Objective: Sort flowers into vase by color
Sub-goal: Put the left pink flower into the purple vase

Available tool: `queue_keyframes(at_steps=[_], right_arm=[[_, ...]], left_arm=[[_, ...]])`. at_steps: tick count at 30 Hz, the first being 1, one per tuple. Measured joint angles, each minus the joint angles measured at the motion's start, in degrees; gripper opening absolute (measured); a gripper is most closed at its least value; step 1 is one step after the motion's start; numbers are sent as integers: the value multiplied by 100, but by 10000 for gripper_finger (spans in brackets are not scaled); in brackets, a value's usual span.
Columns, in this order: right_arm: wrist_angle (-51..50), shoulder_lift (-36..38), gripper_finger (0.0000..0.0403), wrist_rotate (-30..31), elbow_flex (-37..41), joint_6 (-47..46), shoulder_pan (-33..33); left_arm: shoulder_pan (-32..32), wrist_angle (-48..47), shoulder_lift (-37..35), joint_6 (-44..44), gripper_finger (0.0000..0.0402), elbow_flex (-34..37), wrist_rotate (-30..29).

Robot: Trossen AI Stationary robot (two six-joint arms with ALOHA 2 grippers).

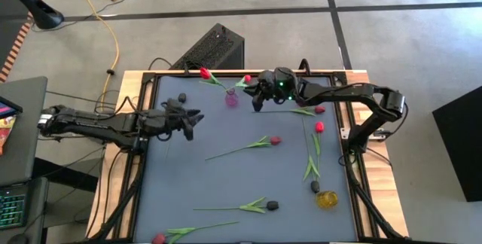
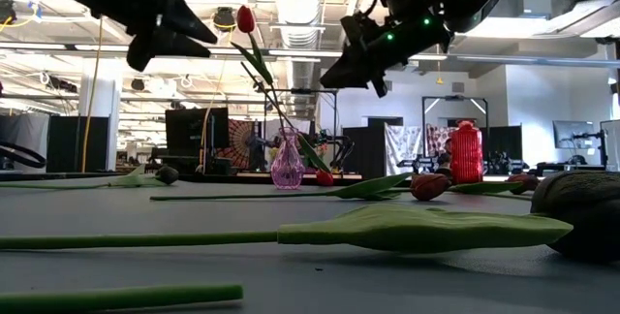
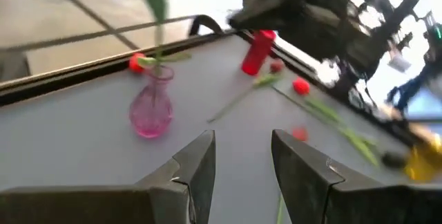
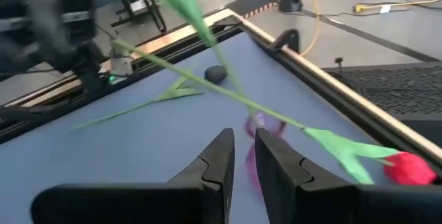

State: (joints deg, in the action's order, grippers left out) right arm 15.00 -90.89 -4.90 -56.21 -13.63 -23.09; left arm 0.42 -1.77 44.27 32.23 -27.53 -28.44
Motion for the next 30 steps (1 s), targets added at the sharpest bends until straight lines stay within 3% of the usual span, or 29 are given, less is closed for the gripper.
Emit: queue_keyframes(at_steps=[8, 10, 14, 21, 30], right_arm=[[42, -22, 88, -5, 0, 61, 105], [37, -22, 88, -5, 0, 65, 105], [34, -22, 88, -5, 0, 149, 105], [24, -26, 88, -5, 0, 483, 135], [2, -28, 88, -3, 0, 514, 131]], left_arm=[[-1516, 9, 0, 712, 129, -107, 1584], [-1722, 137, 0, 342, 129, -107, 1761], [-1711, 359, 63, -1307, 129, -109, 2028], [-1323, 426, 690, -2996, 141, -109, 1456], [-1127, 1553, 1670, -4062, 209, -112, 575]])
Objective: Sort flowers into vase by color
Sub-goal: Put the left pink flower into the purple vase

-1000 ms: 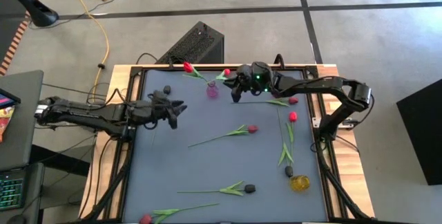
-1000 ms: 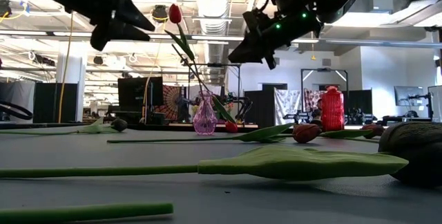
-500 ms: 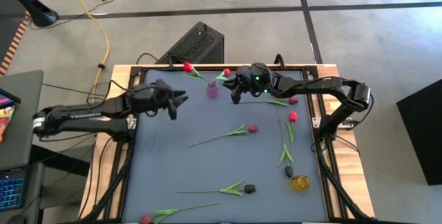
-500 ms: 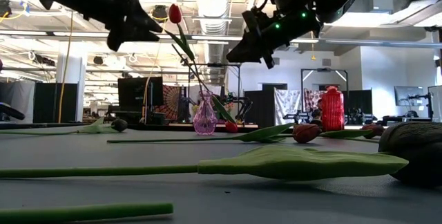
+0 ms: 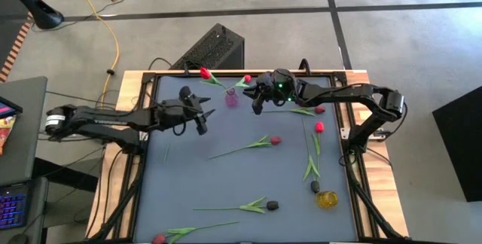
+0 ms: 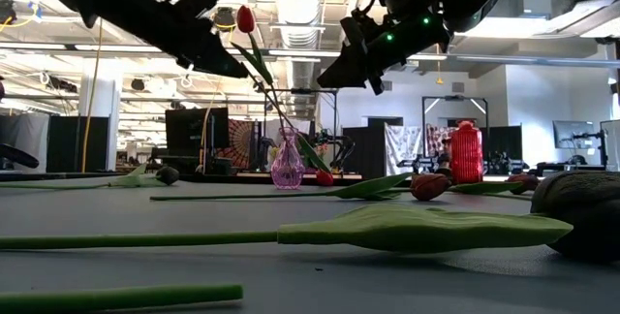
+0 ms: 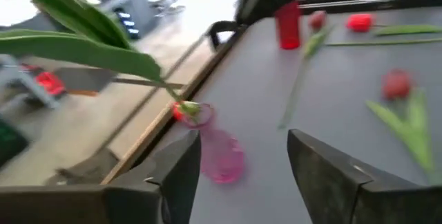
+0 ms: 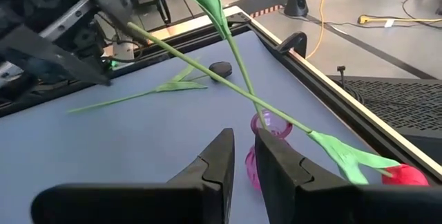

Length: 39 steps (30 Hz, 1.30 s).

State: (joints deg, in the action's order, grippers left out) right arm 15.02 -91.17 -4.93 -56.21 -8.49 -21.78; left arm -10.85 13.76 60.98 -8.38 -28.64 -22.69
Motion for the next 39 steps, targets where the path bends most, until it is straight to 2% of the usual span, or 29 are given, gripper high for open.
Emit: queue_keyframes(at_steps=[3, 5, 13, 22, 31, 36, 39], right_arm=[[-11, -1, 88, 0, 0, 2, 0], [-12, -1, 88, 0, 0, 6, 0], [-9, -1, 88, 0, 0, 15, -11], [-9, -1, 88, 1, 0, 15, -11], [-16, -2, 88, 0, 0, -2, -9], [-100, -1, 88, -23, 0, -3, -4], [-135, -1, 88, -242, 0, -11, -4]], left_arm=[[-8, 138, 215, 21, 221, 0, -590], [-5, 167, 297, 45, 224, 0, -704], [-2, 908, 351, -207, 219, 0, -460], [-2, 978, 351, -186, 201, 0, -315], [-2, 975, 351, 5, 120, 0, -482], [-4, 972, 351, 85, 50, 0, -608], [-4, 986, 351, 101, 10, 0, -511]])
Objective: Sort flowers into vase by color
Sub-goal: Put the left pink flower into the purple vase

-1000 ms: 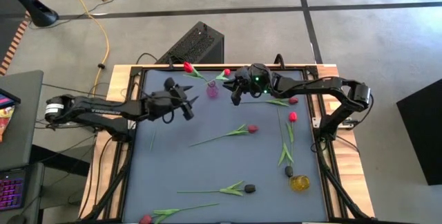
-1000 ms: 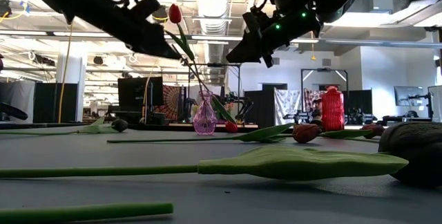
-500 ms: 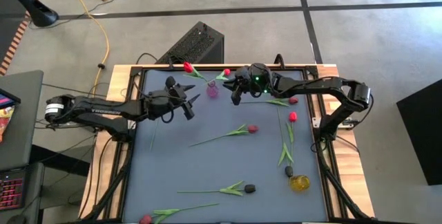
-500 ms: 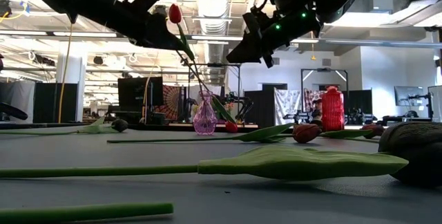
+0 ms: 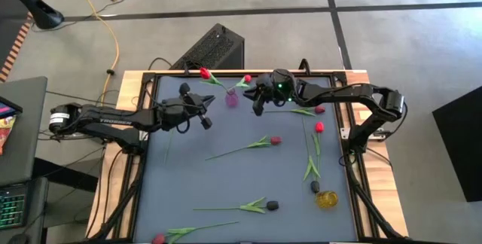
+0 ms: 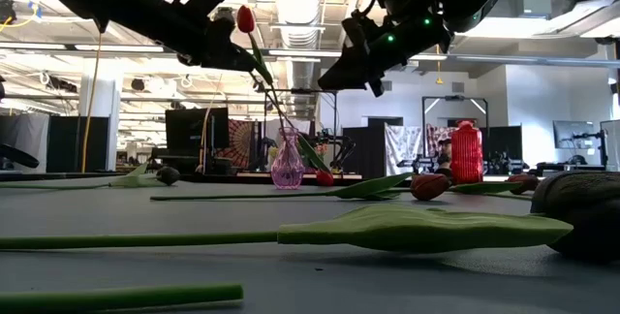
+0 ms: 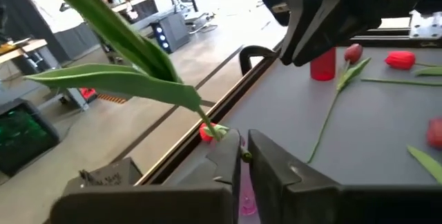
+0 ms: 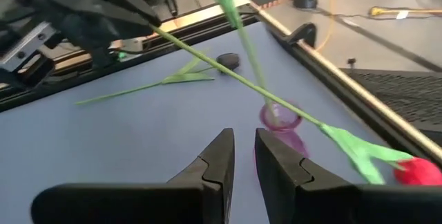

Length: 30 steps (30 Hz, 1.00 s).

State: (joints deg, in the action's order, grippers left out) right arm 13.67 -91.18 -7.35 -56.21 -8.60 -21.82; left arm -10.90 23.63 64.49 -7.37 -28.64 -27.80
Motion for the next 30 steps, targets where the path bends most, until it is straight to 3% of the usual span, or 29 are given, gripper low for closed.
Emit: queue_keyframes(at_steps=[5, 13, 19, 23, 30], right_arm=[[-67, 80, 88, -470, 0, -9, 10], [-658, 723, 88, -708, -7, -194, 172], [-1522, 1260, 88, -1529, -9, -339, 858], [-1655, 1292, 88, -1309, 21, -31, 1609], [-719, 1810, 88, -2, 761, 118, 2512]], left_arm=[[41, 415, 0, -47, 2, 0, 298], [301, 1303, 0, -333, 1, 0, 335], [397, 1371, 0, -242, 0, 0, 346], [508, 1565, 0, -180, 0, 0, 371], [869, 2090, -4, -208, 0, 0, 683]])
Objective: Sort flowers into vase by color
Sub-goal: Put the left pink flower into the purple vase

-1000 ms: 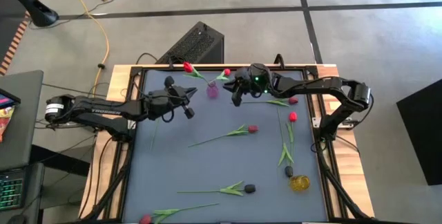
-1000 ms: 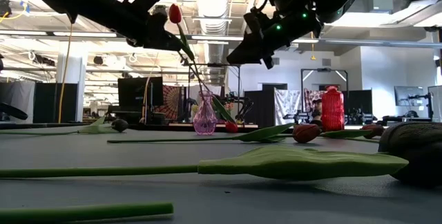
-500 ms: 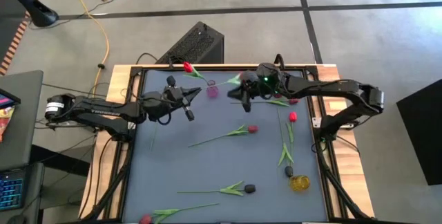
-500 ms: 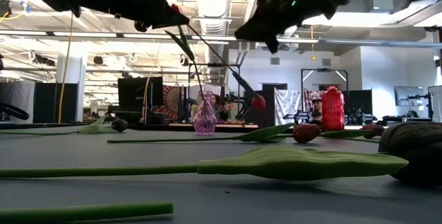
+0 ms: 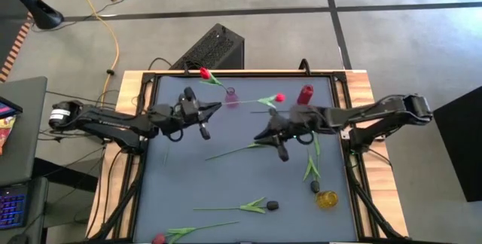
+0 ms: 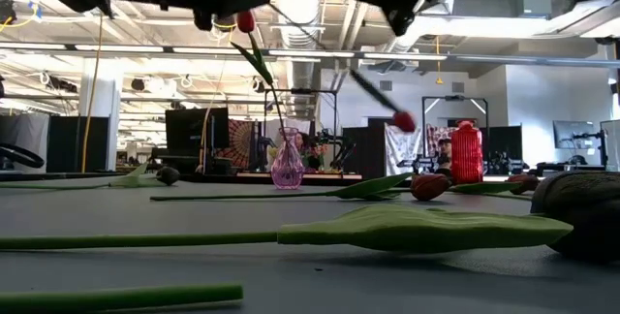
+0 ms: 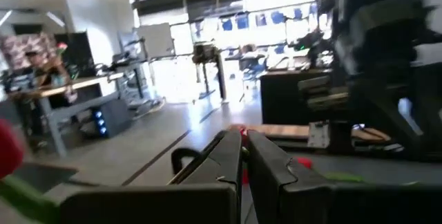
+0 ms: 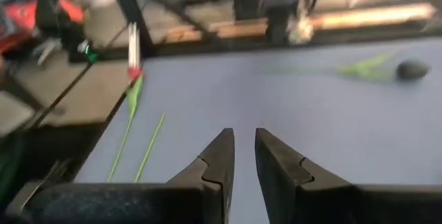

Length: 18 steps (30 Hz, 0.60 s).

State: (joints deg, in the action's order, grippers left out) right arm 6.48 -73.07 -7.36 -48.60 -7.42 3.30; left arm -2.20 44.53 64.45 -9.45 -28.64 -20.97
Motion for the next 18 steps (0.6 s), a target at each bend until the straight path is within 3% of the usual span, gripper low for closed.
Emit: queue_keyframes(at_steps=[6, 12, 18], right_arm=[[1846, 215, 88, 193, 931, -3, 341], [2241, -150, 88, 170, 988, 42, 432], [2907, -737, 88, 132, 988, 325, 401]], left_arm=[[222, 626, -145, -223, 0, 2, -74], [270, 1674, -162, -231, 0, 1, 139], [267, 2003, -162, 49, 0, 2, 552]])
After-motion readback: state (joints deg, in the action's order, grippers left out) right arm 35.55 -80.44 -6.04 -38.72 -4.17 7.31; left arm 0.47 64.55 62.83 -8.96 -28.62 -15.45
